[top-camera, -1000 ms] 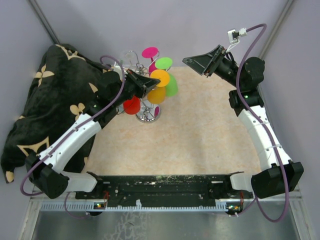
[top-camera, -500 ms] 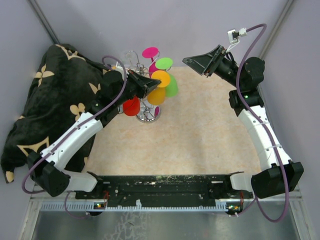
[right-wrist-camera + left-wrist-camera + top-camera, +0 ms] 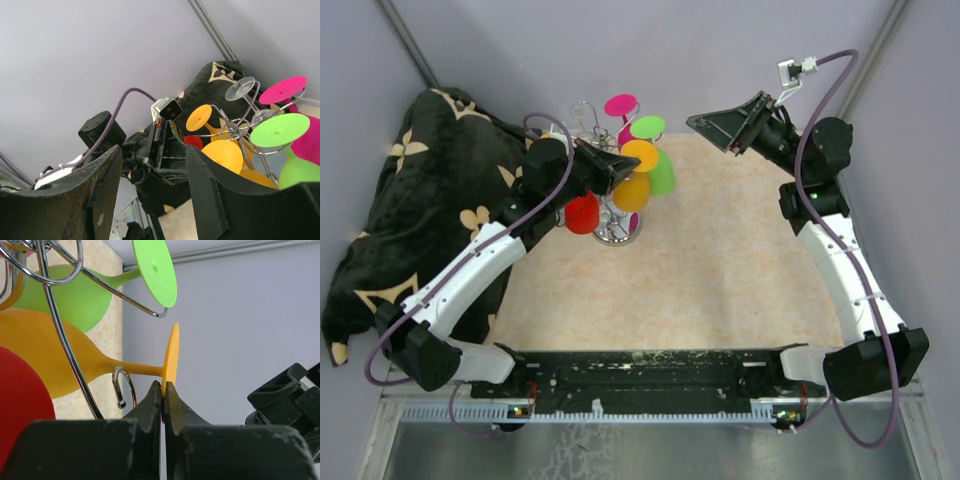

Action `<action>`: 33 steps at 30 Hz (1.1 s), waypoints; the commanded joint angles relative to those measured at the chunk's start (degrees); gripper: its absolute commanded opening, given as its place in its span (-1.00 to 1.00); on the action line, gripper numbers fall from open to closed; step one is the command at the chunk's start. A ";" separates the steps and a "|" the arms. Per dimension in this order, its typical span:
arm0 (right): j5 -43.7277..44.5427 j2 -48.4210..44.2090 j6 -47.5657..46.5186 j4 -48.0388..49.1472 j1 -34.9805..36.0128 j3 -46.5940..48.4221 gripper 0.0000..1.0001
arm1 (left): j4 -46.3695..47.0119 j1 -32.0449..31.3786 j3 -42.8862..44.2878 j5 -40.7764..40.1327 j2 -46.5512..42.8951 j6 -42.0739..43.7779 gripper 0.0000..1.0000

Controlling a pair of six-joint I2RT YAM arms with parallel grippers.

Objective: Place the wine glass upside down on the wine glass rack

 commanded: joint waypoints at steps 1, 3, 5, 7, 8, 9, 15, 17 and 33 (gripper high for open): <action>-0.40 -2.35 0.57 3.81 -0.52 -0.12 0.08 | 0.51 0.00 1.15 -2.12 -1.49 -2.57 -1.00; -0.40 -2.35 0.74 4.07 -0.49 -0.37 0.08 | 0.33 -0.02 0.81 -3.01 -1.96 -3.07 -1.00; -0.35 -2.43 0.85 4.38 -0.45 -0.64 0.08 | 0.61 0.03 0.10 -4.21 -2.94 -3.34 -1.00; -0.40 -2.51 0.98 4.52 -0.52 -0.95 0.08 | 0.98 0.02 -0.43 -5.17 -3.85 -3.30 -1.00; -0.40 -2.46 0.92 4.53 -0.53 -0.96 0.08 | 0.94 0.03 -0.57 -5.65 -4.39 -3.48 -1.00; -0.40 -2.44 1.00 4.53 -0.49 -0.97 0.08 | 0.99 0.03 -0.78 -5.88 -4.63 -3.70 -1.00; -0.48 -2.09 1.82 5.61 -0.50 -1.14 0.08 | 1.24 0.06 -2.19 -5.76 -5.60 -4.51 -1.00; -0.48 -2.07 1.88 5.66 -0.51 -1.27 0.08 | 1.27 0.12 -2.64 -6.04 -5.83 -4.55 -1.00; -0.57 -2.38 1.78 5.91 -0.49 -2.17 0.08 | 0.25 0.73 -2.85 -7.27 -4.66 -4.60 -1.00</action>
